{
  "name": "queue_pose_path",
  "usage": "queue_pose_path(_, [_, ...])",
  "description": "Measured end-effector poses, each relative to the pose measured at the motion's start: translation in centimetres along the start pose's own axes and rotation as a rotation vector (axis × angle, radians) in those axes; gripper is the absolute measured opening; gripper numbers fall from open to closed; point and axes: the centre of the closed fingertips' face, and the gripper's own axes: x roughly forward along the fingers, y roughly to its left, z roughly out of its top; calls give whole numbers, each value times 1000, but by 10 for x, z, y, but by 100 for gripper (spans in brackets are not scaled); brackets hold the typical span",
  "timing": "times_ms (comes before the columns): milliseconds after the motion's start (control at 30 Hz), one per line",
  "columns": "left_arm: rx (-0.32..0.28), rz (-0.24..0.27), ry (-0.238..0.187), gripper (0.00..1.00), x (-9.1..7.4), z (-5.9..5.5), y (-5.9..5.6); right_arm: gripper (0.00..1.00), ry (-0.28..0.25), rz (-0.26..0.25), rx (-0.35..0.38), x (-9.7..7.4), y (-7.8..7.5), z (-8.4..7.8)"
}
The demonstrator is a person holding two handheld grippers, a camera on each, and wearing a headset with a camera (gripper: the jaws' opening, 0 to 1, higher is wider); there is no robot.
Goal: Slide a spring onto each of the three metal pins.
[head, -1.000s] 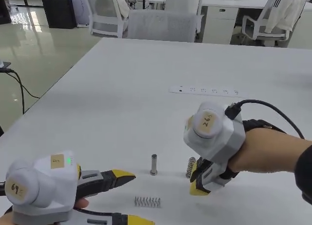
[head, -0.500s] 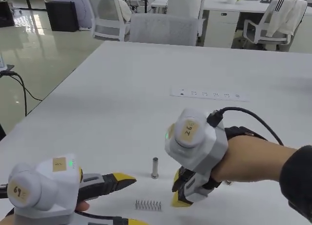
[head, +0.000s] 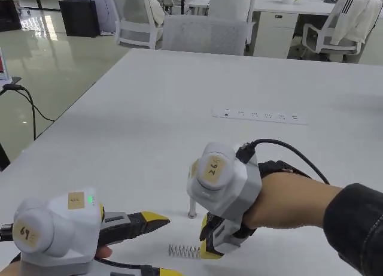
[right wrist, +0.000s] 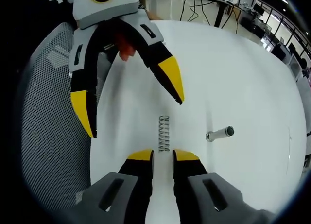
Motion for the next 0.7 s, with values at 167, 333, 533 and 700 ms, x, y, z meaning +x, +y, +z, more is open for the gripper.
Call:
queue_pose_path(167, [0, 1, 0, 55, 0, 0, 0, 12, 12, 3, -2, 8, -2, -1])
queue_pose_path(333, [0, 2, 2, 55, 0, 0, 1, 11, 19, 10, -4, 14, -1, -2])
queue_pose_path(533, [-3, 6, 1, 55, 0, 0, 1, 10, 29, 11, -24, 16, 0, -1])
queue_pose_path(700, [-2, 7, 3, 54, 0, 0, 2, 8, 37, 8, -48, 18, 0, -2])
